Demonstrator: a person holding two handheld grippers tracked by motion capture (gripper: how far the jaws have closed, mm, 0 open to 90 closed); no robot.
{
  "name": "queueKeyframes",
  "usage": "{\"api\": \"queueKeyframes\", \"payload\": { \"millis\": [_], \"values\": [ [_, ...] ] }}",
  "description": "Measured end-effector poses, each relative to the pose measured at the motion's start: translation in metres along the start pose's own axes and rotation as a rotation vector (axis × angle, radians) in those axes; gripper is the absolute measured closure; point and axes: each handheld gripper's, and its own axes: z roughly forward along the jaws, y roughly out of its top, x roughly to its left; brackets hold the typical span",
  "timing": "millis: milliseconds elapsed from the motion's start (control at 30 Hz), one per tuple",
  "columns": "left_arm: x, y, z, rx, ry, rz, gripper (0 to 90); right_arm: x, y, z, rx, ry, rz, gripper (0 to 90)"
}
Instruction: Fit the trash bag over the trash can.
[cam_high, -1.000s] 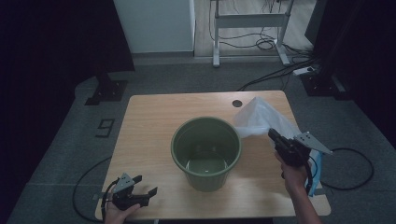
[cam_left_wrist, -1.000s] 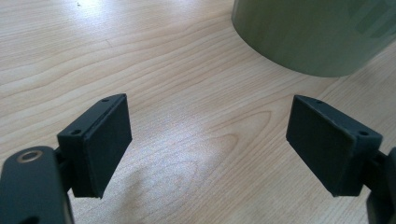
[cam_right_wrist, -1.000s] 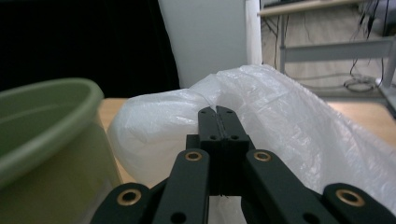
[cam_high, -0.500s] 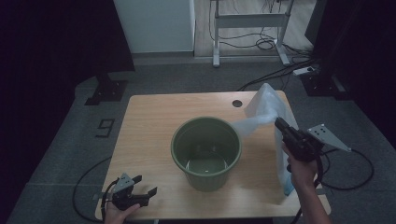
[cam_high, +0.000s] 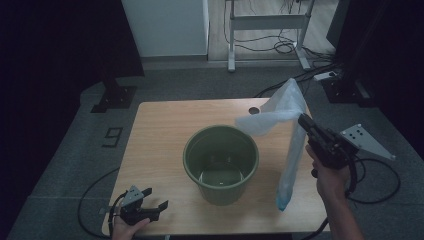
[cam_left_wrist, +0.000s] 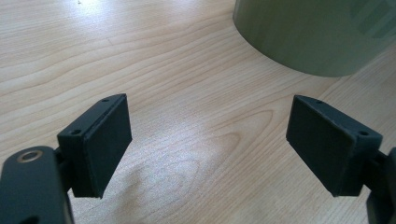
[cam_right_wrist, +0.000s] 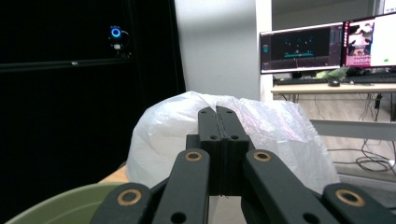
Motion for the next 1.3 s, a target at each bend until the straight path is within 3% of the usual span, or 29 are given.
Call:
{"api": "queueKeyframes", "payload": {
  "millis": [200, 633, 1300],
  "values": [
    [0.001, 0.000, 0.000, 0.002, 0.001, -0.002, 13.9, 0.007, 0.008, -0.005, -0.031, 0.032, 0.015, 88.8],
    [0.002, -0.001, 0.000, 0.001, 0.001, -0.005, 13.9, 0.038, 0.030, -0.013, -0.084, 0.097, -0.051, 88.8],
    [0.004, -0.001, -0.002, -0.006, 0.003, -0.013, 13.9, 0.075, 0.058, -0.003, -0.121, 0.167, -0.109, 88.8]
  ]
}}
